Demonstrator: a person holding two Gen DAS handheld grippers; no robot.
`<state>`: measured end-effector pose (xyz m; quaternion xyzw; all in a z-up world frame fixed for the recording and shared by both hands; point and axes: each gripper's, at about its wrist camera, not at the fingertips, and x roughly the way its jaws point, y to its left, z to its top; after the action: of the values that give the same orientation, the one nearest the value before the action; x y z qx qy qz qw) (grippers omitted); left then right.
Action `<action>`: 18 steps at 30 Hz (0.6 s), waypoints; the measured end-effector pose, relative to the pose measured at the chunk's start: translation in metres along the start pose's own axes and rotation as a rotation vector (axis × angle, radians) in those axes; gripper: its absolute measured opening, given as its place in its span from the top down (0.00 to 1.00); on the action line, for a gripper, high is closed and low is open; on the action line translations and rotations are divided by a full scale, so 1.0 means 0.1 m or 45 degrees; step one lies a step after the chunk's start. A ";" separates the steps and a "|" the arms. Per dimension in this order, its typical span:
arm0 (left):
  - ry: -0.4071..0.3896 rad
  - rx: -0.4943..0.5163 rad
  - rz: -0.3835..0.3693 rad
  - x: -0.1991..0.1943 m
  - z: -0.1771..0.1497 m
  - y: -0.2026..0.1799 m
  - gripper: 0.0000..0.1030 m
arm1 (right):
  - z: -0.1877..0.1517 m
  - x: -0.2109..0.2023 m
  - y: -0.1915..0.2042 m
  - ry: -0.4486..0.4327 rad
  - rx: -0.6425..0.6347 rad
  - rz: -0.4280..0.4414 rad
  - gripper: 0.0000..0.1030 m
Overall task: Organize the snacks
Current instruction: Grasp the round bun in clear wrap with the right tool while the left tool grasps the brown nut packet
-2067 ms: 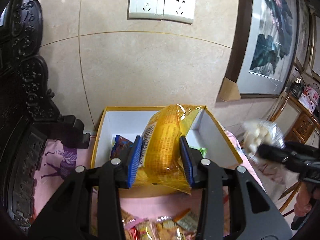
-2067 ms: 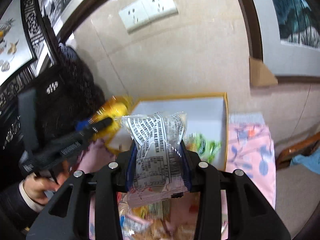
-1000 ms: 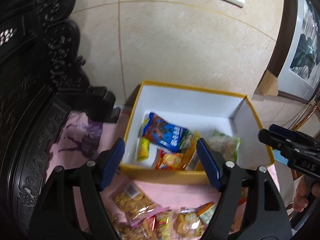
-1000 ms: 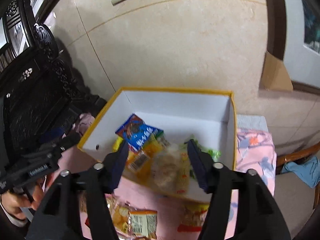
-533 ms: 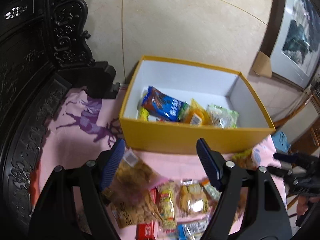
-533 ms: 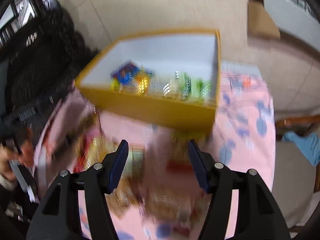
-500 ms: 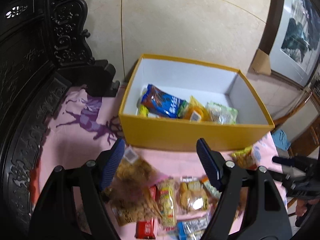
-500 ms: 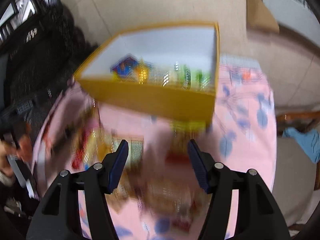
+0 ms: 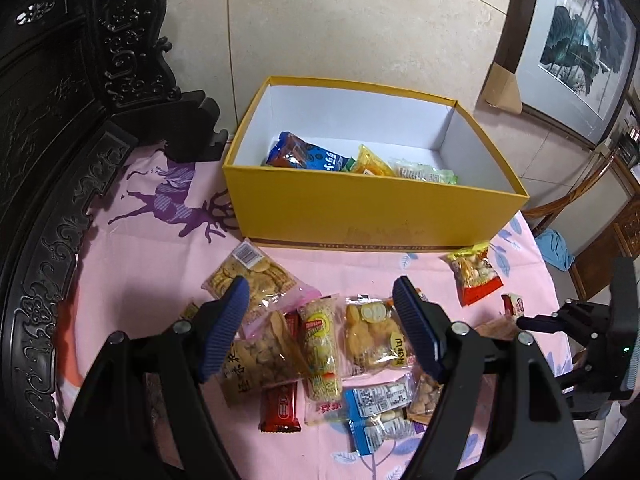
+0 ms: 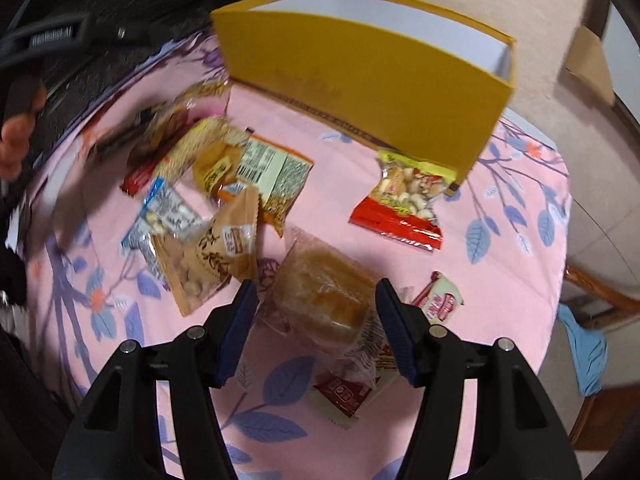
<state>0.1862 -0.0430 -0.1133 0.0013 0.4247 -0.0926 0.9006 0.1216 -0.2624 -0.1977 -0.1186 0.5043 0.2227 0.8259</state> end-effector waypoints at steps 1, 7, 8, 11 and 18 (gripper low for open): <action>-0.002 0.003 0.003 -0.01 0.00 -0.01 0.26 | 0.00 0.04 0.02 0.008 -0.023 -0.009 0.38; 0.001 0.015 -0.013 -0.03 -0.02 -0.05 0.26 | 0.01 0.15 0.08 0.040 -0.133 -0.048 0.29; 0.001 0.016 -0.015 -0.03 -0.04 -0.05 0.26 | 0.01 0.17 0.10 0.048 -0.166 -0.062 0.29; 0.013 0.020 -0.021 -0.02 -0.08 -0.06 0.26 | -0.01 0.21 0.16 0.052 -0.239 -0.099 0.29; 0.043 0.076 -0.053 0.00 -0.26 -0.19 0.26 | 0.04 0.21 0.07 0.048 -0.210 -0.121 0.50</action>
<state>0.1630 -0.0600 -0.1291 0.0208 0.4369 -0.1238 0.8907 0.1295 -0.2496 -0.2149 -0.2142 0.4933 0.2217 0.8134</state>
